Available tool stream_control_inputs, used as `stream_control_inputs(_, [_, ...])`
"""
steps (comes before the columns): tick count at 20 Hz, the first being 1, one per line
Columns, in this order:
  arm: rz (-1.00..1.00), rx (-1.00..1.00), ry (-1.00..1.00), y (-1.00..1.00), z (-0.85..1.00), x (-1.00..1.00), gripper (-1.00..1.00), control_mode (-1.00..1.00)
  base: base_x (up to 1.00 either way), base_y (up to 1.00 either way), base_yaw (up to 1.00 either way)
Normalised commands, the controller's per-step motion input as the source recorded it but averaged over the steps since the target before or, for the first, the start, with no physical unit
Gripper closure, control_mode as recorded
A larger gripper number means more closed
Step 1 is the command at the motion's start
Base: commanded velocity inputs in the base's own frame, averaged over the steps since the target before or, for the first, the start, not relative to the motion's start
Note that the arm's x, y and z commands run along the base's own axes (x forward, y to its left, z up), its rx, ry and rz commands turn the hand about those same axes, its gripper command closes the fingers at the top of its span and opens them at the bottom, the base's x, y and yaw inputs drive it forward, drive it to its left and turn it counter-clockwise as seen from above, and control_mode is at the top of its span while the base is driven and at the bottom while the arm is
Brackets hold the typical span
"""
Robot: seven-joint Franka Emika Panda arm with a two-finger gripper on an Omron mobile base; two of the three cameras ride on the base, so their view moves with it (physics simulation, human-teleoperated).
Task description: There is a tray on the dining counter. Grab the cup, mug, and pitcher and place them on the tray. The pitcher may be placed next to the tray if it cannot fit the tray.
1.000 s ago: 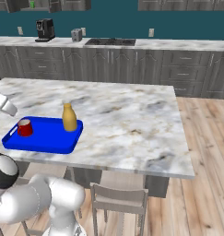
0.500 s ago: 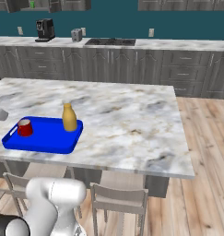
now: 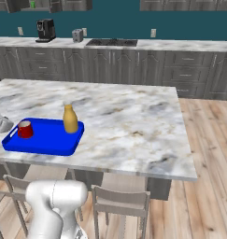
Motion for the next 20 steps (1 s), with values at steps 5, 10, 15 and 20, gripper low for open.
stream_control_inputs(5, [0.01,0.0,-0.04,0.0,0.0,-0.49,-1.0,1.0,-0.4,0.0,0.01])
stream_control_inputs(10, [0.0,0.0,0.0,0.0,0.0,0.0,-1.0,1.0,-0.76,0.29,0.02])
stream_control_inputs(15, [0.0,0.0,0.0,0.0,0.0,0.0,-1.0,1.0,0.0,1.0,0.0])
stream_control_inputs(20, [0.0,0.0,0.0,0.0,0.0,0.0,-1.0,1.0,0.01,1.0,-0.03])
